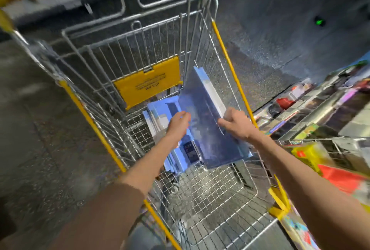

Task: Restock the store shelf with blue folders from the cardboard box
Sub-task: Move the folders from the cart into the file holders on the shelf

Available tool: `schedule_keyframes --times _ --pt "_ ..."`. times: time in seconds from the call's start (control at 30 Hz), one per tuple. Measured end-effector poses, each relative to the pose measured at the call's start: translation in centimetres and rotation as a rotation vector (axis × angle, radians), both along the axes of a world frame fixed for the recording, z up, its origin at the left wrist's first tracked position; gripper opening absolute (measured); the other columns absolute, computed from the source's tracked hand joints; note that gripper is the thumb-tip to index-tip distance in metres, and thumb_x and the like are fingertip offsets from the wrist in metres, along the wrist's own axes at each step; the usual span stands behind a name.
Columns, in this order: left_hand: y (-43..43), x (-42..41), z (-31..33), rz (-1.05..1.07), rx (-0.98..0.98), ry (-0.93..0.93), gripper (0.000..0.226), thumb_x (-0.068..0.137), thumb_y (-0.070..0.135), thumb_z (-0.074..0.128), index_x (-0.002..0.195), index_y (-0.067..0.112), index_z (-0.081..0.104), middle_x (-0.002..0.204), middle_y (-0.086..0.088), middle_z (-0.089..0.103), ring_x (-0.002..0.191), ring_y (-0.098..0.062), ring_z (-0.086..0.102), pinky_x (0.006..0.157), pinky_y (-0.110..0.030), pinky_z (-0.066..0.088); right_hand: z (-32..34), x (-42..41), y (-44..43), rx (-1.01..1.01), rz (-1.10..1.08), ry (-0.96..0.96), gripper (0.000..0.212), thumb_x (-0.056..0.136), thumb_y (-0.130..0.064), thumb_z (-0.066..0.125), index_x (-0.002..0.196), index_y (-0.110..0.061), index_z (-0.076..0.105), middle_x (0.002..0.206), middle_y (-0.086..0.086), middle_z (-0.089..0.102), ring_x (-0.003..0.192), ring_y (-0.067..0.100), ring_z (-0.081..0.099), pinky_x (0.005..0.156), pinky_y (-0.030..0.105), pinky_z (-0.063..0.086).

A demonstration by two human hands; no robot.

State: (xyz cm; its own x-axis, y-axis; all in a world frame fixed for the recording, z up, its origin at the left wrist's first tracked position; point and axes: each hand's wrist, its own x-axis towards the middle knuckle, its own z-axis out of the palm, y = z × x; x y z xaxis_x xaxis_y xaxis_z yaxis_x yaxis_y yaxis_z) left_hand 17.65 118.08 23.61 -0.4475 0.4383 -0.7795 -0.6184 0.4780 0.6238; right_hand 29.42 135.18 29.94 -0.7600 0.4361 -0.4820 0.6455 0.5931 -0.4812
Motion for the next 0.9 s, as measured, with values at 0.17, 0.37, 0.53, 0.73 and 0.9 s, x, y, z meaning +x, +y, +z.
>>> schedule_keyframes --times 0.17,0.37,0.53,0.73,0.9 --pt "-1.9 1.9 4.6 0.027 -0.030 0.153 0.020 0.097 0.039 0.057 0.098 0.021 0.063 0.082 -0.002 0.056 0.076 -0.024 0.053 0.074 -0.033 0.044 6.9 3.5 -2.3 -0.084 -0.143 0.199 0.041 0.094 -0.029 0.068 0.066 -0.024 0.040 0.062 -0.007 0.039 0.058 0.011 0.037 0.052 0.019 0.031" --pt "-4.2 2.4 0.6 0.175 0.052 0.249 0.108 0.046 0.095 0.064 0.120 0.017 0.070 0.115 -0.003 0.073 0.104 -0.026 0.069 0.098 -0.047 0.053 16.2 10.3 -5.6 -0.343 -0.272 0.429 0.027 0.093 -0.028 0.066 0.085 -0.004 0.058 0.066 0.003 0.049 0.054 0.015 0.044 0.045 0.023 0.032" --pt "-7.7 8.1 14.8 0.235 0.195 0.209 0.104 0.045 0.094 0.071 0.123 0.025 0.069 0.119 -0.003 0.073 0.103 -0.025 0.071 0.091 -0.042 0.056 22.5 17.1 -7.9 -0.506 -0.280 0.582 0.042 0.082 -0.040 0.069 0.101 -0.003 0.064 0.087 0.011 0.065 0.079 0.031 0.056 0.068 0.046 0.039" --pt "-10.5 12.5 27.6 0.353 0.360 0.410 0.031 0.088 0.044 0.076 0.076 0.018 0.064 0.076 -0.001 0.069 0.049 -0.008 0.063 0.055 -0.024 0.050 29.1 21.9 -9.0 -0.557 -0.285 0.692 0.024 0.092 -0.019 0.062 0.112 -0.006 0.068 0.098 0.011 0.072 0.083 0.026 0.067 0.074 0.036 0.052" --pt "-11.3 14.2 35.3 0.376 0.609 0.552 0.027 0.086 0.035 0.079 0.102 0.015 0.072 0.101 -0.003 0.078 0.088 -0.022 0.076 0.080 -0.046 0.062 33.7 24.3 -10.4 -0.579 -0.301 0.821 0.048 0.078 -0.016 0.071 0.122 -0.001 0.058 0.110 0.016 0.071 0.093 0.029 0.068 0.080 0.038 0.054"
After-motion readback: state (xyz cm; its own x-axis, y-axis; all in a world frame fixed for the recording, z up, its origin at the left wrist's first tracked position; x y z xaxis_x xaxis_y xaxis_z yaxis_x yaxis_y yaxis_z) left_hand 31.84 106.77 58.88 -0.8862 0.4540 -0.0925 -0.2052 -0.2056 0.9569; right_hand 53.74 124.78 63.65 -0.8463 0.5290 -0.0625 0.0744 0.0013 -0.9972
